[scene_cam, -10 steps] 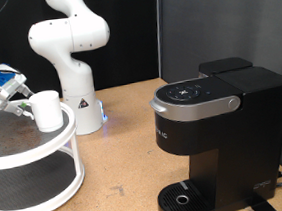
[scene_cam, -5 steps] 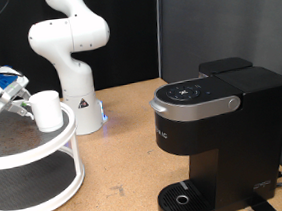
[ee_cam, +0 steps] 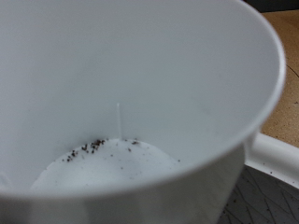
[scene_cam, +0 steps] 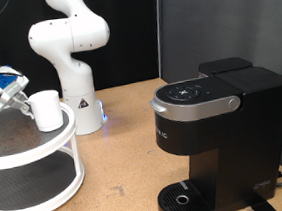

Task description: Make a cup of coffee with the keurig machine

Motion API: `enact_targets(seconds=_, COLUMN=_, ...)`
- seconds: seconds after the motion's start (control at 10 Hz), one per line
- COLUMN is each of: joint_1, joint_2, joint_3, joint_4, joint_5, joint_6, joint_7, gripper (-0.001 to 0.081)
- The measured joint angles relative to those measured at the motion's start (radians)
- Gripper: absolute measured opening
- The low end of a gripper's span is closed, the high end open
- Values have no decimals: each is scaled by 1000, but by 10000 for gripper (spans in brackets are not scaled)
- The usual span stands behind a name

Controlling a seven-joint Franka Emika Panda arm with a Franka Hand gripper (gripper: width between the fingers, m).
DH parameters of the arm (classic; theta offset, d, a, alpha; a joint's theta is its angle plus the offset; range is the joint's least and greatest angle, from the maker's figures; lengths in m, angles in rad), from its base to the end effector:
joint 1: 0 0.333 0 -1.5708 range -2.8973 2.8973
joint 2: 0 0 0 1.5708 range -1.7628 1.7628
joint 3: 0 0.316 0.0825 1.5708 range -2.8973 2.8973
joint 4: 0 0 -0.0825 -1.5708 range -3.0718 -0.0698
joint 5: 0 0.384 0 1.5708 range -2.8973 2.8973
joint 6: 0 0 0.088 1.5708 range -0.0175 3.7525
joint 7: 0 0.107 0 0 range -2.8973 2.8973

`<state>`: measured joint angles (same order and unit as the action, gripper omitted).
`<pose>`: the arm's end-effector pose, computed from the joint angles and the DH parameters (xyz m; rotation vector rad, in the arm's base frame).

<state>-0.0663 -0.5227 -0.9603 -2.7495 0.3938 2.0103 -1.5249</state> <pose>0.2223 -0.2502 0.3042 -2.3303 -0.4800 -0.6844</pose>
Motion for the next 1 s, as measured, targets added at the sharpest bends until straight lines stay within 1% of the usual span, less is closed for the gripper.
enact_targets(seconds=0.1, joint_1=-1, joint_2=-6, joint_3=1, joint_4=7, joint_5=3, joint_6=-24, joint_7=20, gripper=68)
enact_targets(seconds=0.4, joint_1=-21, joint_2=-62, joint_3=17, joint_4=60, joint_5=19, joint_6=-150, joint_7=119, gripper=68)
enact_targets(seconds=0.6, joint_1=-32, joint_2=-118, joint_3=36, joint_4=79, joint_5=26, joint_6=-188, joint_7=166, gripper=68)
enact_targets(seconds=0.7, joint_1=-32, joint_2=-114, joint_3=35, joint_4=78, joint_5=25, joint_6=-188, joint_7=166, gripper=68)
enact_targets(seconds=0.8, joint_1=-31, joint_2=-111, joint_3=43, joint_4=68, joint_5=35, joint_6=-164, joint_7=191, gripper=68)
enact_targets(seconds=0.9, joint_1=-25, joint_2=-111, joint_3=72, joint_4=41, joint_5=79, joint_6=-89, joint_7=229, gripper=68)
enact_targets(seconds=1.0, joint_1=-10, joint_2=-109, joint_3=109, joint_4=10, joint_5=137, joint_6=5, joint_7=259, gripper=68)
